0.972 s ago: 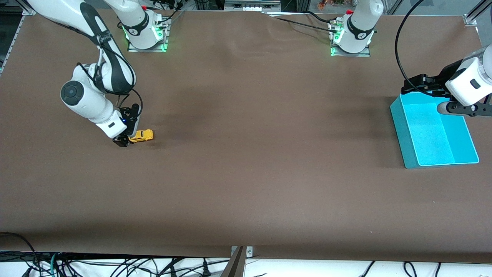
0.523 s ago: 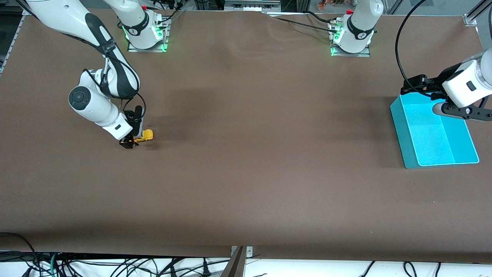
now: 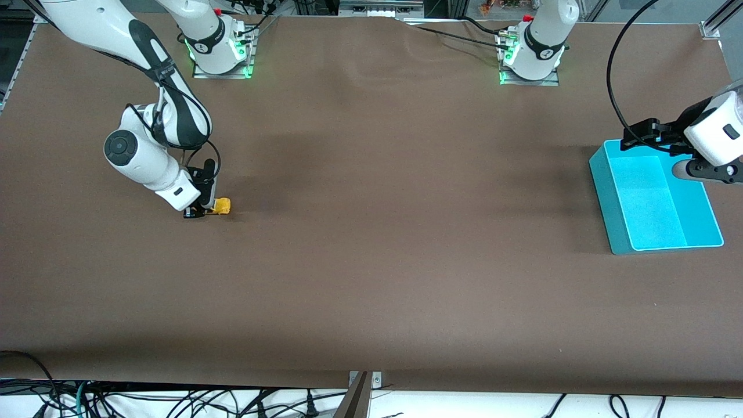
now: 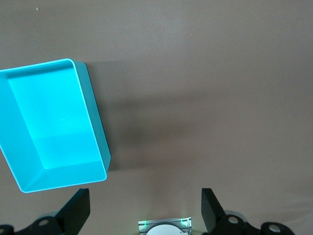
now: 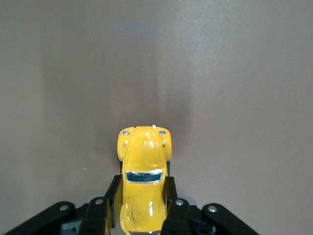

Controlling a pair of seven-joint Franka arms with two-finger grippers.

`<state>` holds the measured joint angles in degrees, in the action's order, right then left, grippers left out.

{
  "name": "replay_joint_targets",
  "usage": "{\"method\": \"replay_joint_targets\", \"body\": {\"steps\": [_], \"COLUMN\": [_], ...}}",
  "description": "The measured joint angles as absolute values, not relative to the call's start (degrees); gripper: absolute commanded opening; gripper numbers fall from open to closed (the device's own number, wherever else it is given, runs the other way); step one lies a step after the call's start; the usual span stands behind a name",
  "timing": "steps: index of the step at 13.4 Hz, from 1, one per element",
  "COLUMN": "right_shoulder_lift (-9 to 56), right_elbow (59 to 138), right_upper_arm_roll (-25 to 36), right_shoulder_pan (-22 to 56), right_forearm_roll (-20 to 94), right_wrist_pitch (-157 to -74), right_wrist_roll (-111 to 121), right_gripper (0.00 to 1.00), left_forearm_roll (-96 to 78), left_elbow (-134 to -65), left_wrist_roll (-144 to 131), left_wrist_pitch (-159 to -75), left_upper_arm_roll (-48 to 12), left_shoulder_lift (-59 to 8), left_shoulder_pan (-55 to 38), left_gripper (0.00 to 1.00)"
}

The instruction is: Wind and store yellow beetle car

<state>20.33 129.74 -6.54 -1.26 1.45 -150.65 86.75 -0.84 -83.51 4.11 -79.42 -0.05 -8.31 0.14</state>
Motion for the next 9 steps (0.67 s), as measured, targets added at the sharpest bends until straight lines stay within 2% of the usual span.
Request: {"method": "replay_joint_targets", "body": {"steps": [9], "right_shoulder_lift": [20.33], "right_elbow": [129.76], "right_upper_arm_roll": [-6.46], "right_shoulder_pan": [-2.23], "right_forearm_roll": [1.49], "right_wrist_pitch": [-150.58], "right_wrist_roll": [86.77], "right_gripper": [0.11], "left_forearm_roll": [-0.84], "left_elbow": [-83.02], "left_wrist_roll": [-1.95], "left_wrist_pitch": [-79.36], "left_upper_arm_roll": [-0.06], "left_shoulder_lift": [-8.66], "left_shoulder_pan": [0.14], "left_gripper": [1.00]}}
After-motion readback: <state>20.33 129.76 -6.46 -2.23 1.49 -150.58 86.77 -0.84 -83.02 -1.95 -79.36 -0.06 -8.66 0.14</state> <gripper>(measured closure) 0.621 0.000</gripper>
